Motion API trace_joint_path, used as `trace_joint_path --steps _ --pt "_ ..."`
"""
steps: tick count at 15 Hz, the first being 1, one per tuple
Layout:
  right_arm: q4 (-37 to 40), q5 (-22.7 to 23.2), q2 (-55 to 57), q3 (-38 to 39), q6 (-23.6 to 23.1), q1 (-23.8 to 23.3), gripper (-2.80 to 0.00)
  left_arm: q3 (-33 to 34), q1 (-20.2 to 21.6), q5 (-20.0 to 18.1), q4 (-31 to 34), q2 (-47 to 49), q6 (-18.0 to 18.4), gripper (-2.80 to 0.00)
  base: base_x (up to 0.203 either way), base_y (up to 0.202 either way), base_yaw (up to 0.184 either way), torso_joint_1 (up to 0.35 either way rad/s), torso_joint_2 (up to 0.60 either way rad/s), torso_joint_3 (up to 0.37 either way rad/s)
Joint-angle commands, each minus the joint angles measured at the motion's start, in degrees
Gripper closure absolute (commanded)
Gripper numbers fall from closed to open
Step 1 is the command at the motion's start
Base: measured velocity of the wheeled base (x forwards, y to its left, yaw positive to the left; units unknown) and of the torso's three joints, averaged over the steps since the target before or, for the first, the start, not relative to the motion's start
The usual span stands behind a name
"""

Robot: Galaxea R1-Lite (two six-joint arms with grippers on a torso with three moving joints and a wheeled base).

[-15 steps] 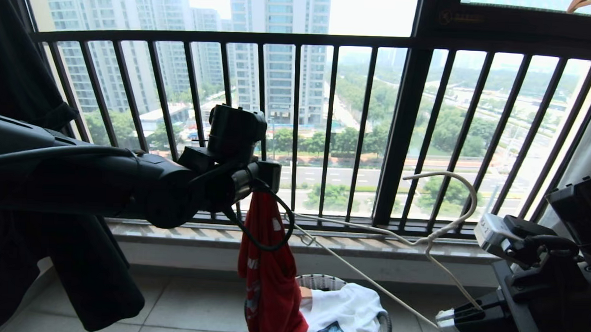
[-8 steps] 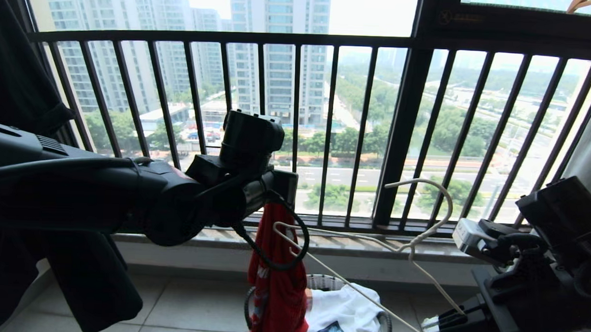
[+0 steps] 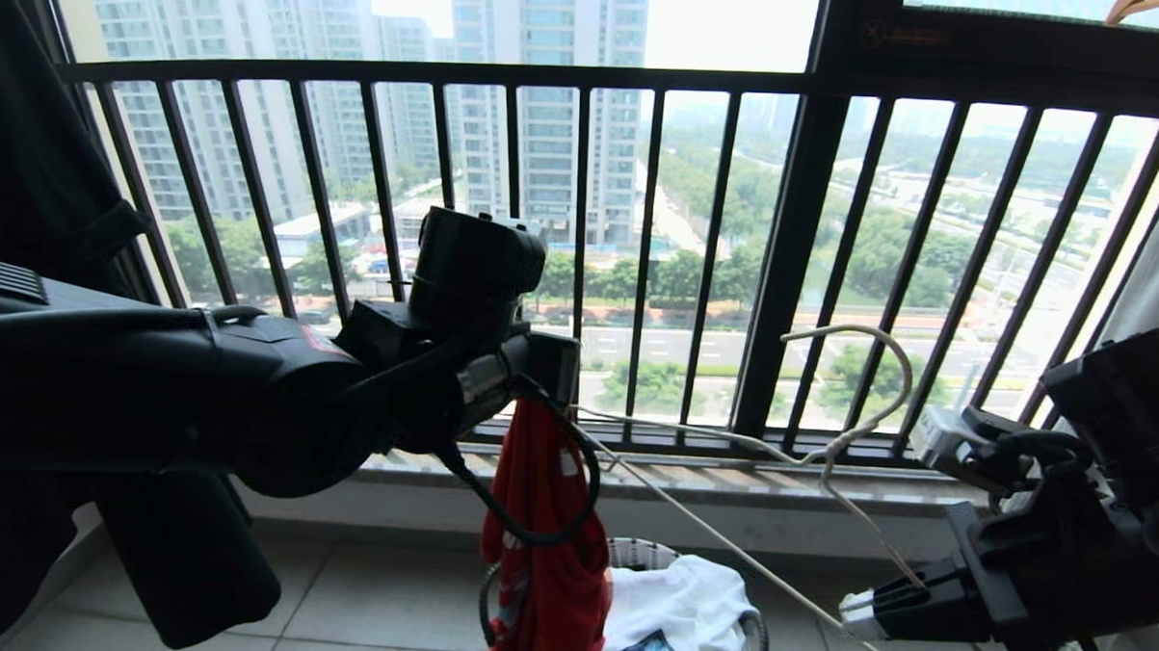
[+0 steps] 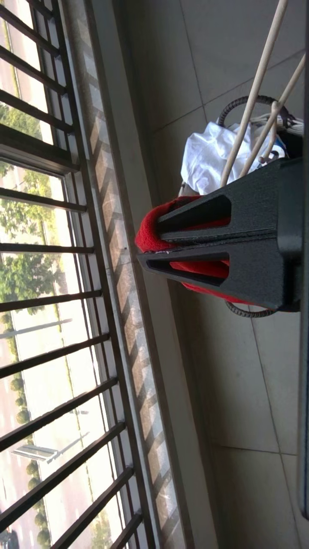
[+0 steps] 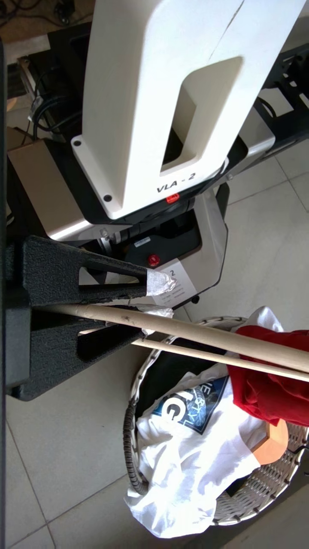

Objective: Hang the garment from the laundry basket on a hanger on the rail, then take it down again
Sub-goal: Hang the clothes on the clothes rack

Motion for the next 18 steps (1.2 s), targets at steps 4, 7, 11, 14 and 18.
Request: trace_joint_path --steps 4,7,11,14,18 --pt "-1.4 0.5 1.6 0.0 0.2 -0.2 0.00 1.3 -3.7 -0.2 -0.4 -1.1 -0.4 0.00 0.000 0.000 0.000 0.000 0.00 0.000" --pt "-1.3 0.7 1.5 0.1 0.2 0.2 0.00 2.2 -3.8 -5.3 -0.4 -1.9 -1.4 0.00 0.000 0.000 0.000 0.000 0.00 0.000" --pt "-1.3 0.7 0.4 0.3 0.2 0.4 0.00 0.2 -3.8 -7.7 -0.2 -2.6 -1.2 0.00 0.000 0.000 0.000 0.000 0.00 0.000" --pt "-1.2 1.2 -0.7 0.5 0.0 0.7 0.00 -3.2 -3.3 -13.7 2.0 -2.3 5.3 0.00 0.000 0.000 0.000 0.000 0.00 0.000" --pt "-1.1 1.7 -0.9 0.6 0.0 1.2 0.00 -6.4 -3.6 -15.2 7.9 -2.4 7.8 0.00 0.000 0.000 0.000 0.000 0.00 0.000"
